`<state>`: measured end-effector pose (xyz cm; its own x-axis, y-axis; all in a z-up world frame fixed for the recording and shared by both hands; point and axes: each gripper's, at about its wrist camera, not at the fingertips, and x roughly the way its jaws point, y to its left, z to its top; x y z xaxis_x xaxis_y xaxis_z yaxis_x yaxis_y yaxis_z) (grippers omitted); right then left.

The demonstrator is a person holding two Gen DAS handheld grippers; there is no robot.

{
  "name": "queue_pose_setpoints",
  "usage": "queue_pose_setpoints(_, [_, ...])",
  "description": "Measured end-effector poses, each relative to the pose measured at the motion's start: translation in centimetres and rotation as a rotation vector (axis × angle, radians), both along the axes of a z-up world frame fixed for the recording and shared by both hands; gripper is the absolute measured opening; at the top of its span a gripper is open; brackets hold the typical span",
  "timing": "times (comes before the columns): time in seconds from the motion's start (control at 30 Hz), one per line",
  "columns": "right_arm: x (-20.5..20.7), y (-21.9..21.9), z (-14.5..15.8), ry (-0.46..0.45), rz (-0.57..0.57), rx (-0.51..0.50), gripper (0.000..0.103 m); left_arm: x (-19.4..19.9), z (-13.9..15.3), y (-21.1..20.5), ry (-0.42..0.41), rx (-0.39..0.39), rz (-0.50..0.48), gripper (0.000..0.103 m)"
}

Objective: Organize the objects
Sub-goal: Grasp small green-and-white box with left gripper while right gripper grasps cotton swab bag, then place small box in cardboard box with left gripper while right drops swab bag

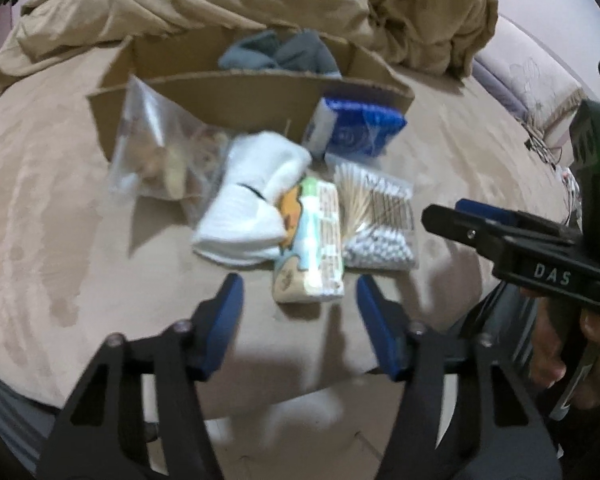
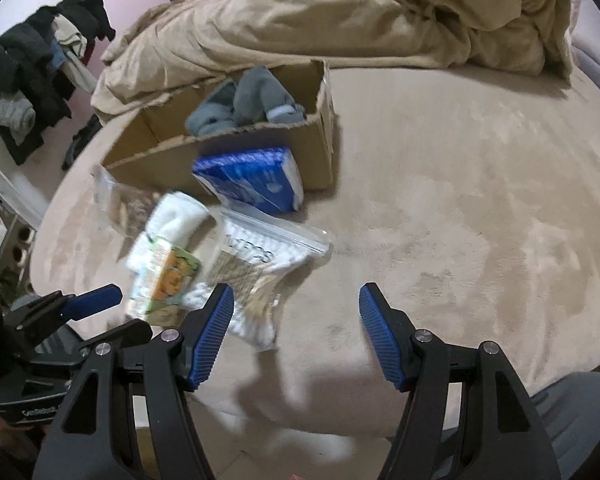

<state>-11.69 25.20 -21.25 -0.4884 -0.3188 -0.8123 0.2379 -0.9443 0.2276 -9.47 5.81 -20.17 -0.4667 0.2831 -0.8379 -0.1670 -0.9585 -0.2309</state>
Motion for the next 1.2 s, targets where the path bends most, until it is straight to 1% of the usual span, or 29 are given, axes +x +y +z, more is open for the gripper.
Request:
queue_pose_setpoints(0.07, [-0.2,0.2,-0.5,-0.013,-0.005,-0.01,0.068,-0.4,-0.5,0.2,-0.008,0.004,-0.006,0.056])
queue_pose_setpoints(0.13, [-0.3,0.2,-0.7,-0.017,-0.006,-0.013,0.068,-0.7,-0.8,0.3,-0.016,0.011,-0.011,0.053])
queue_pose_setpoints(0.2, [-0.4,0.0,-0.8,-0.022,0.001,-0.015,0.068,-1.0,-1.1,0.3,-0.021,0.009,-0.012,0.047])
queue_pose_setpoints(0.33, [-0.6,-0.5,-1.0,-0.03,0.023,-0.03,0.068,-1.2,-1.2,0.0,-0.013,0.019,0.015,0.042])
queue_pose_setpoints(0.4, [-0.8,-1.0,-1.1,-0.035,0.037,-0.039,0.068,-1.1,-1.1,0.0,-0.001,0.01,0.018,0.034])
queue_pose_setpoints(0.53, [-1.4,-2.0,-1.4,-0.052,0.069,-0.057,0.068,-0.8,-0.8,-0.3,0.015,0.013,0.029,0.031])
queue_pose_setpoints(0.63, [-2.0,-2.7,-2.2,-0.074,0.091,-0.071,0.068,-0.7,-0.7,-0.4,0.023,0.018,0.031,0.029])
queue_pose_setpoints(0.8, [-2.5,-2.9,-2.6,-0.095,0.094,-0.115,0.068,-0.2,0.0,-0.5,0.058,0.035,0.039,0.025])
queue_pose_setpoints(0.87, [-2.5,-2.9,-2.4,-0.096,0.109,-0.142,0.054,0.0,0.5,-0.6,0.079,0.047,0.043,0.024])
queue_pose_setpoints(0.9, [-2.4,-2.9,-2.3,-0.092,0.118,-0.144,0.052,0.2,0.7,-0.5,0.09,0.05,0.04,0.024])
queue_pose_setpoints(0.97, [-2.1,-3.0,-2.0,-0.07,0.135,-0.133,0.043,0.4,1.1,-0.4,0.105,0.051,0.035,0.024])
queue_pose_setpoints(1.07, [-1.8,-2.6,-1.6,-0.054,0.134,-0.133,0.036,0.4,1.6,0.0,0.116,0.058,0.024,0.024])
queue_pose_setpoints(1.2, [-1.1,-1.9,-0.6,-0.024,0.128,-0.115,0.032,0.6,2.8,0.5,0.142,0.061,0.02,0.024])
